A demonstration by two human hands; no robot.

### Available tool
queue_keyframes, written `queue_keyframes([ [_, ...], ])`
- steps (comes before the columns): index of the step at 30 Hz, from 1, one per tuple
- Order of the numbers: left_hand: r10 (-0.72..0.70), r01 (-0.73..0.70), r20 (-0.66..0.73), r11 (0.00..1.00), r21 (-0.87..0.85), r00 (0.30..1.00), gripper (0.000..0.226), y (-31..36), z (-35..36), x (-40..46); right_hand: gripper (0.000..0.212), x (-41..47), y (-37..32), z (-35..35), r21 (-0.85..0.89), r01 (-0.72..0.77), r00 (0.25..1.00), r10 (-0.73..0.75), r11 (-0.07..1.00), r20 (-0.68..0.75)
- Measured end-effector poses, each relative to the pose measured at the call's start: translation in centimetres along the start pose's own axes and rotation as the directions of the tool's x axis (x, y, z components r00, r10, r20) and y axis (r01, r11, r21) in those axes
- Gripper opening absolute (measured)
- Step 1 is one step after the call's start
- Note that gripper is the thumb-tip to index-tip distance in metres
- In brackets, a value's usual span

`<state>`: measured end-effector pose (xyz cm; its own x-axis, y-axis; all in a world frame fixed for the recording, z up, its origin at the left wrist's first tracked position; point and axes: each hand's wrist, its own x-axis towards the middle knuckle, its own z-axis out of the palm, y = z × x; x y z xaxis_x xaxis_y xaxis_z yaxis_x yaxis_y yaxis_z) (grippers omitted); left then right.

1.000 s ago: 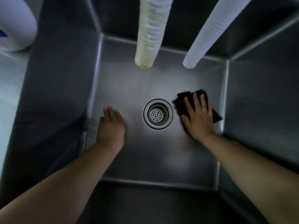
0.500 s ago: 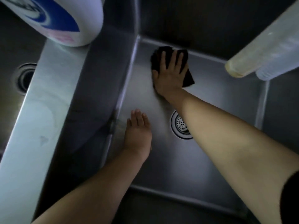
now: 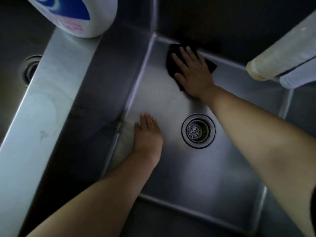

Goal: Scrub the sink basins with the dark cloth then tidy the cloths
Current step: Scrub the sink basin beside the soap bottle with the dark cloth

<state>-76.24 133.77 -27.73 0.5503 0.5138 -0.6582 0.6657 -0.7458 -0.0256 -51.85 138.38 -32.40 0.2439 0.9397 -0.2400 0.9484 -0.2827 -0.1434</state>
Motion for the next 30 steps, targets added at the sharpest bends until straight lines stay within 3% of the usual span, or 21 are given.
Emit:
queue_keyframes([
  [2,0.001,-0.001,-0.003,1.000,0.010,1.000,0.083,0.1,0.1,0.0,0.074,-3.1,3.2,-0.3,0.011,-0.100,0.995,0.099,0.995,0.009],
  [5,0.000,0.000,-0.013,1.000,0.023,1.000,0.083,0.1,0.2,0.0,0.065,-8.4,7.7,-1.1,-0.053,-0.210,0.978,0.210,0.976,-0.001],
  [10,-0.007,0.007,-0.008,0.998,0.056,1.000,0.087,0.2,0.2,-0.1,0.074,-14.7,12.6,-0.8,-0.041,-0.488,0.873,0.488,0.872,-0.010],
  [14,0.006,-0.006,-0.001,0.996,0.089,1.000,0.104,0.1,0.3,-0.3,0.067,-17.1,12.3,0.0,0.000,-0.623,0.782,0.623,0.782,0.005],
  [23,0.027,-0.027,-0.004,0.996,0.084,1.000,0.111,-0.4,0.2,-1.1,0.070,-26.3,5.8,2.8,-0.056,-0.607,0.786,0.610,0.792,0.105],
  [30,0.062,-0.063,0.079,0.998,0.011,0.995,0.089,-2.0,-1.5,-2.2,0.079,-33.3,0.1,5.4,-0.083,-0.484,0.854,0.491,0.871,0.171],
])
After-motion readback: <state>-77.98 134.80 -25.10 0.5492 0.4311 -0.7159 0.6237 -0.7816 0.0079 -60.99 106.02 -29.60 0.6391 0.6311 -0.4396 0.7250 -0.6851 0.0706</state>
